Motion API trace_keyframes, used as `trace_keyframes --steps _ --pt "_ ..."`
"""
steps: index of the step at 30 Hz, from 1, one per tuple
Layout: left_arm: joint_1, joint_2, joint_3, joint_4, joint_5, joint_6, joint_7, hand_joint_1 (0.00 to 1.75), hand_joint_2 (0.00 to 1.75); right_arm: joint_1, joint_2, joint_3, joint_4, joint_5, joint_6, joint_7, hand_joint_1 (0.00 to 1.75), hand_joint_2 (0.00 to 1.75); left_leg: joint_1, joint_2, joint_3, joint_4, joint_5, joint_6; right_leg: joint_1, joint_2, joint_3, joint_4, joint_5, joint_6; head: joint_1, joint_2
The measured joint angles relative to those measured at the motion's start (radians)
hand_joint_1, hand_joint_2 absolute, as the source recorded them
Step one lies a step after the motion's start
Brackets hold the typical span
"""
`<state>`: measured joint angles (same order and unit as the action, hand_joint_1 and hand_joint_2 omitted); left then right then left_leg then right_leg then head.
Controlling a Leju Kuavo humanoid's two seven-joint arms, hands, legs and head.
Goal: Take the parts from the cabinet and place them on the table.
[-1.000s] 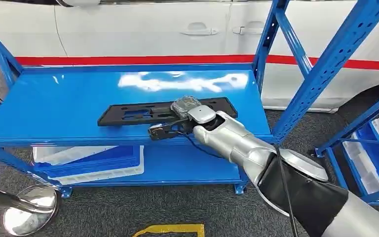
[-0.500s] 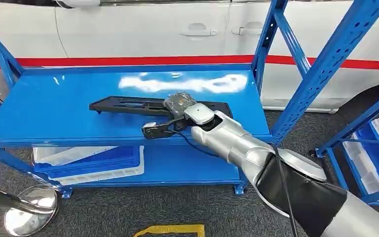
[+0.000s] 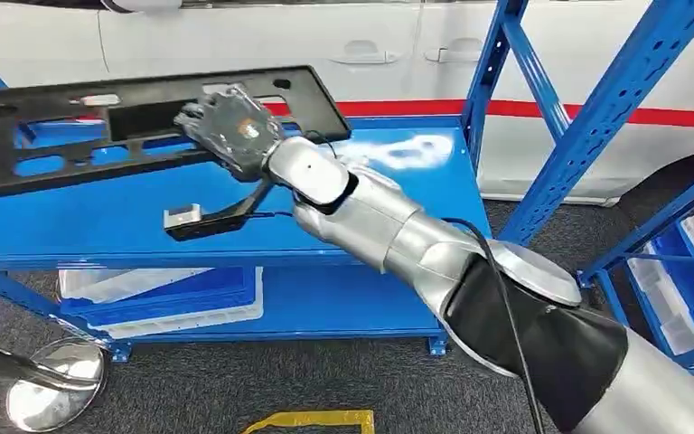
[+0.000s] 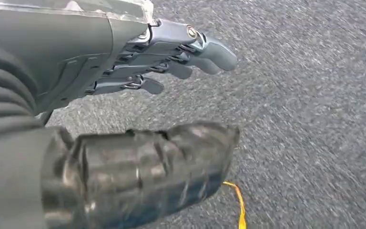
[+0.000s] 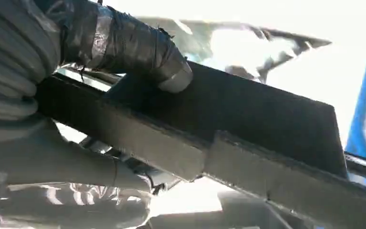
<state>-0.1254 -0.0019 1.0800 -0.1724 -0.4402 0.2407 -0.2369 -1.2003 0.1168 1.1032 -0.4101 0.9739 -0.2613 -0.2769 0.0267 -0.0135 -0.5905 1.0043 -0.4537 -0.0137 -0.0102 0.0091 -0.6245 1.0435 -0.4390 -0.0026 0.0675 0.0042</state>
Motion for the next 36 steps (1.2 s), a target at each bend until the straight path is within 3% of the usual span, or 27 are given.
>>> trace_keyframes --steps 7,11,19,20,36 --pt "0.002 0.000 0.000 0.000 0.000 0.000 0.000 0.00 1.75 -0.015 0.013 0.018 -0.052 0.008 -0.009 0.000 1.75 1.75 0.000 -0.001 0.000 0.000 0.000 0.000 0.000 -0.002 0.001 0.000 0.001 -0.002 0.000 0.000" --pt "0.002 0.001 0.000 0.000 -0.002 0.000 -0.009 0.00 1.75 -0.035 0.016 0.026 -0.087 0.030 -0.055 -0.024 1.75 1.75 0.000 0.000 0.000 0.000 0.000 0.000 0.001 -0.001 0.001 -0.001 0.002 -0.003 0.000 0.000" --pt "0.003 0.004 0.000 0.000 -0.016 -0.012 -0.011 0.00 1.75 -0.116 0.012 0.042 -0.286 0.098 0.013 0.006 1.75 1.75 0.002 0.001 0.001 0.000 0.000 -0.001 0.001 0.000 0.000 -0.001 0.001 -0.004 0.000 0.000" --pt "0.003 0.006 0.000 0.000 -0.016 -0.013 -0.011 0.00 0.00 -0.122 0.009 0.046 -0.315 0.107 0.020 0.011 1.75 1.75 0.002 0.001 0.001 0.000 0.000 -0.001 0.001 0.000 0.000 -0.001 0.001 -0.004 0.000 0.000" --pt "0.003 0.015 0.000 0.000 -0.017 -0.032 -0.025 0.00 0.00 -0.123 -0.041 0.074 -0.541 0.171 0.055 0.054 1.75 1.75 0.002 0.001 0.001 0.000 0.000 -0.003 0.001 0.000 0.000 -0.001 0.001 -0.004 0.000 0.000"
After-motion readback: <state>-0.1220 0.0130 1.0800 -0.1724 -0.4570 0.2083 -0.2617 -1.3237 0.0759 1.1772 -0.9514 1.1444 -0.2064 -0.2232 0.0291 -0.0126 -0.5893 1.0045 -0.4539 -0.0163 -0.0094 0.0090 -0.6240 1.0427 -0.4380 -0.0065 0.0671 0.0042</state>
